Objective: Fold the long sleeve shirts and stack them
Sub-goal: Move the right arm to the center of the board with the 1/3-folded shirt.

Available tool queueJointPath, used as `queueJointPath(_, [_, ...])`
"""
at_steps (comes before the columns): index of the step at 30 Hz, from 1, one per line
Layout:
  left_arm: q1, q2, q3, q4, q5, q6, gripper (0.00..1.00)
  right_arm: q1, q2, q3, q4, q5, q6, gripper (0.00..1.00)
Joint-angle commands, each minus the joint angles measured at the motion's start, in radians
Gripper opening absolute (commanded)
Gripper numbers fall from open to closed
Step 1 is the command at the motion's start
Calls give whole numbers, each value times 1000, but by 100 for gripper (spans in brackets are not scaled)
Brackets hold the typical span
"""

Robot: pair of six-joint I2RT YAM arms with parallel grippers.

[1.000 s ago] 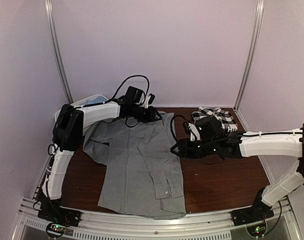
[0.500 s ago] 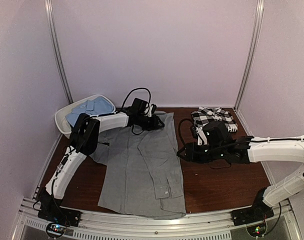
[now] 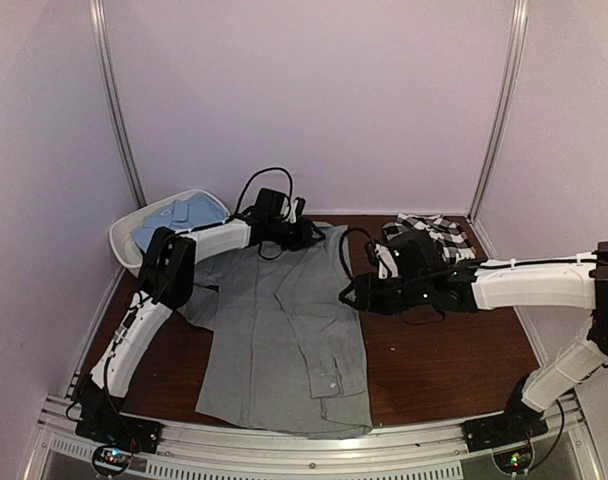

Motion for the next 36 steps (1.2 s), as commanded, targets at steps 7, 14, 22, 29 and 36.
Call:
queueJointPath(7, [40, -122, 46, -24, 61, 38, 48, -97, 277, 203, 146, -139, -62, 50])
queueJointPath(14, [44, -386, -256, -38, -25, 131, 49, -140, 485, 352, 199, -225, -48, 50])
queueJointPath(22, [44, -693, -679, -82, -155, 193, 48, -194, 643, 430, 254, -249, -12, 48])
queueJointPath(29, [44, -935, -995, -106, -301, 187, 48, -224, 723, 455, 213, -218, -20, 48])
queueJointPath(36, [46, -1122, -1209, -136, -448, 130, 49, -255, 757, 447, 184, -192, -32, 48])
